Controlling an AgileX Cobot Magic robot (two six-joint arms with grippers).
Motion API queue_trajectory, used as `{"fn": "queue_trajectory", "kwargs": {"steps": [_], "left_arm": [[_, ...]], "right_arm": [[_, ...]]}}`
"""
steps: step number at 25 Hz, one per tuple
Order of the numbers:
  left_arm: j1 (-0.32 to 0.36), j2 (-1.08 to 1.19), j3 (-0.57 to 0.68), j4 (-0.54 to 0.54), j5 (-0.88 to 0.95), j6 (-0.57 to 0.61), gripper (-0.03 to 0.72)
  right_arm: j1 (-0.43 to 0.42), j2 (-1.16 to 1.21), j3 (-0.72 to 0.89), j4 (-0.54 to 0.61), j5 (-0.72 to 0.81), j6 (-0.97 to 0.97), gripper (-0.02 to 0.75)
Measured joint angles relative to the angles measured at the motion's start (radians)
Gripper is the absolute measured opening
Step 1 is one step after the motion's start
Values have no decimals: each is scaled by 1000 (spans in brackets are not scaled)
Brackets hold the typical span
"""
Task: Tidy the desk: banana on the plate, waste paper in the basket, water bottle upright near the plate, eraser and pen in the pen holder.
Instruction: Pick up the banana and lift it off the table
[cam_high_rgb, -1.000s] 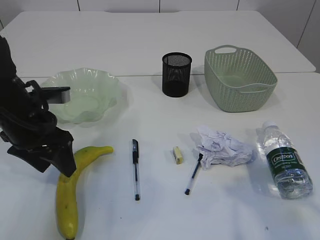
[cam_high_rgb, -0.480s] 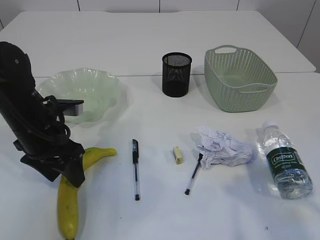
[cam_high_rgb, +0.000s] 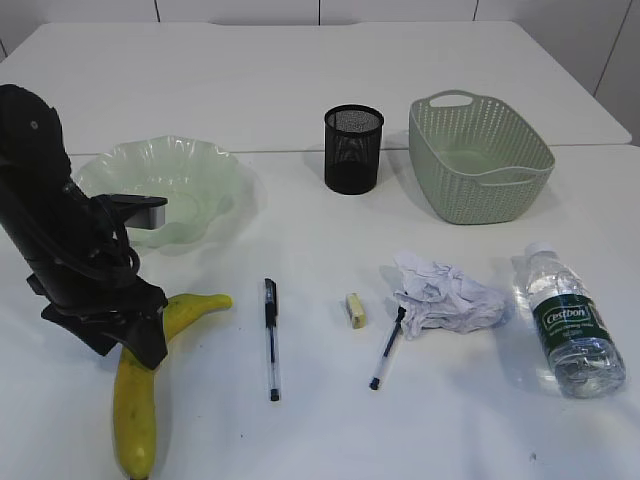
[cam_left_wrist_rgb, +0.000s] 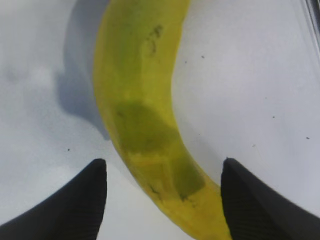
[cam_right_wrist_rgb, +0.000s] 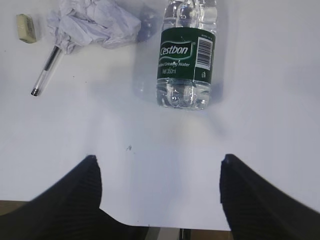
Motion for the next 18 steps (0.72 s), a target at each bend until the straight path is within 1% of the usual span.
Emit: {"fn": "queue_trajectory", "kwargs": {"steps": [18], "left_arm": [[0, 64, 0, 1, -9, 2, 497]], "right_arm": [[0, 0, 0, 0, -6, 0, 556]]}}
